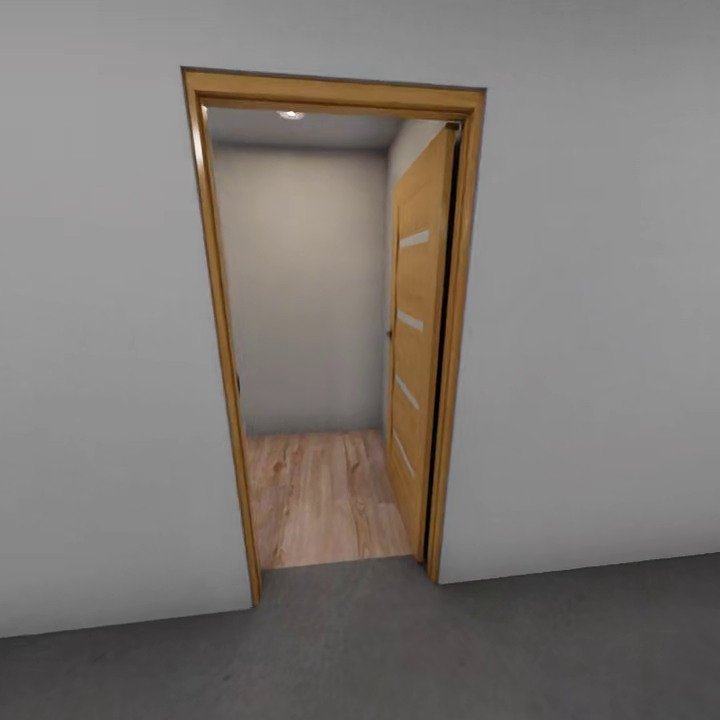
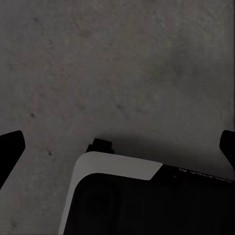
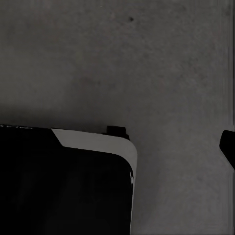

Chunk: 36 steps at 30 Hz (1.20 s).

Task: Move the two storage containers from the living room to the garage. In the garage, place one container on the floor and stack the other container on top of it (either order is fine).

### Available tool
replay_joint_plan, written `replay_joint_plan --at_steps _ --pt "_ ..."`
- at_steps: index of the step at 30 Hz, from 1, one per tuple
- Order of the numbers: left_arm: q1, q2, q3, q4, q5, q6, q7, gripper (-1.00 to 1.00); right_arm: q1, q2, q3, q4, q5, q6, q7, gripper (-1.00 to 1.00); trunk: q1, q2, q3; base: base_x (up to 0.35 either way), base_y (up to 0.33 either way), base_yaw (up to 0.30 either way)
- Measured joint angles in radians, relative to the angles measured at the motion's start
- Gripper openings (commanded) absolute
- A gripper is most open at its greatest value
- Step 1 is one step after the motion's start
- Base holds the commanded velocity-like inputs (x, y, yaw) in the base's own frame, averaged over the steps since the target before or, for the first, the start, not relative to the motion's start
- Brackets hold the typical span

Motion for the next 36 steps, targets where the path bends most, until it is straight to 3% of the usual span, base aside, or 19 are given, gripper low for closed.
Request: replay_joint_plan --at_steps 36 --pt "0.000 0.000 0.001 0.000 0.002 0.000 0.000 1.00 0.000 0.000 0.000 0.000 -0.001 0.000 0.000 1.00 0.000 0.000 0.000 0.298 -0.136 0.000"
